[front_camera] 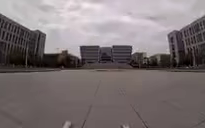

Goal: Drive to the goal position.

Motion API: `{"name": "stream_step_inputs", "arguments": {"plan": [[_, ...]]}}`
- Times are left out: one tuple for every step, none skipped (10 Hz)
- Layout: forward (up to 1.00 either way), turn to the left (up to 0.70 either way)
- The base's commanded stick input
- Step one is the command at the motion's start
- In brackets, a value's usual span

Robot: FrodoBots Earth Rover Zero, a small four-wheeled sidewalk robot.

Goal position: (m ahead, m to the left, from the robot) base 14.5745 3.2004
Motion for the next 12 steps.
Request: {"name": "stream_step_inputs", "arguments": {"plan": [[0.7,0.0],[0.7,0.0],[0.7,0.0],[0.7,0.0],[0.7,0.0],[0.7,0.0],[0.7,0.0],[0.7,0.0],[0.7,0.0],[0.7,0.0],[0.7,0.0],[0.7,0.0]]}}
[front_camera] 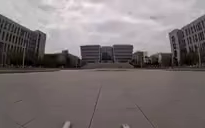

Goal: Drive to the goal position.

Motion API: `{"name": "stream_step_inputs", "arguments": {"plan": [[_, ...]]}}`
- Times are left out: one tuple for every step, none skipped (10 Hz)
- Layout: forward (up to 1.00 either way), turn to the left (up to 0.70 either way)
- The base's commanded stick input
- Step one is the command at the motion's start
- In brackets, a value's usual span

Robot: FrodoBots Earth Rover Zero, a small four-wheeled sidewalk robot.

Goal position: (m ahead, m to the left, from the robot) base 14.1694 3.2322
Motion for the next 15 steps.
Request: {"name": "stream_step_inputs", "arguments": {"plan": [[0.7,0.0],[0.7,0.0],[0.7,0.0],[0.7,0.0],[0.7,0.0],[0.7,0.0],[0.7,0.0],[0.7,0.0],[0.7,0.0],[0.7,-0.02],[0.7,-0.14],[0.7,-0.2],[0.7,-0.03],[0.7,0.0],[0.7,0.0]]}}
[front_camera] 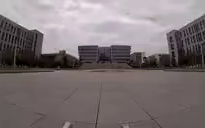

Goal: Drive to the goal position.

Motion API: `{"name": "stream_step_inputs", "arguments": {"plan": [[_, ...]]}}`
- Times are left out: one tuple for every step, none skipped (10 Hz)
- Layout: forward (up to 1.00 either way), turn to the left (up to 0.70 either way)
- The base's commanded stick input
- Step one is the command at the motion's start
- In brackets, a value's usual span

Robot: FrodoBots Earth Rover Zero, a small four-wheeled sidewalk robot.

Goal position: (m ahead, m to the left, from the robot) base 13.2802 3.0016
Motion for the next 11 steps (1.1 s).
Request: {"name": "stream_step_inputs", "arguments": {"plan": [[0.7,0.0],[0.7,0.0],[0.7,0.0],[0.7,0.0],[0.7,0.0],[0.7,0.0],[0.7,0.0],[0.7,0.0],[0.7,0.0],[0.7,0.0],[0.7,0.0]]}}
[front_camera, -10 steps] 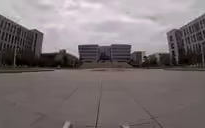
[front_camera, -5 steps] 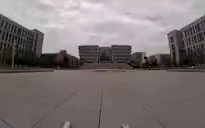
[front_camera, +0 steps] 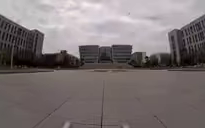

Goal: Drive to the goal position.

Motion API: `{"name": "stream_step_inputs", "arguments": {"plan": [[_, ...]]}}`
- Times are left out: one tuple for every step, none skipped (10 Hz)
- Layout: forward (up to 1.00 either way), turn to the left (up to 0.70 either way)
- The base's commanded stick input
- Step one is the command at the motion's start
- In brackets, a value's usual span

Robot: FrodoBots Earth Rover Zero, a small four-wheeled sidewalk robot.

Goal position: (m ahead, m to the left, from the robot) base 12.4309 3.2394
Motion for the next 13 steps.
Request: {"name": "stream_step_inputs", "arguments": {"plan": [[0.7,0.0],[0.7,0.0],[0.7,0.0],[0.7,0.0],[0.7,0.0],[0.7,0.0],[0.7,0.0],[0.7,0.0],[0.7,0.0],[0.7,0.0],[0.7,0.0],[0.7,0.0],[0.7,0.0]]}}
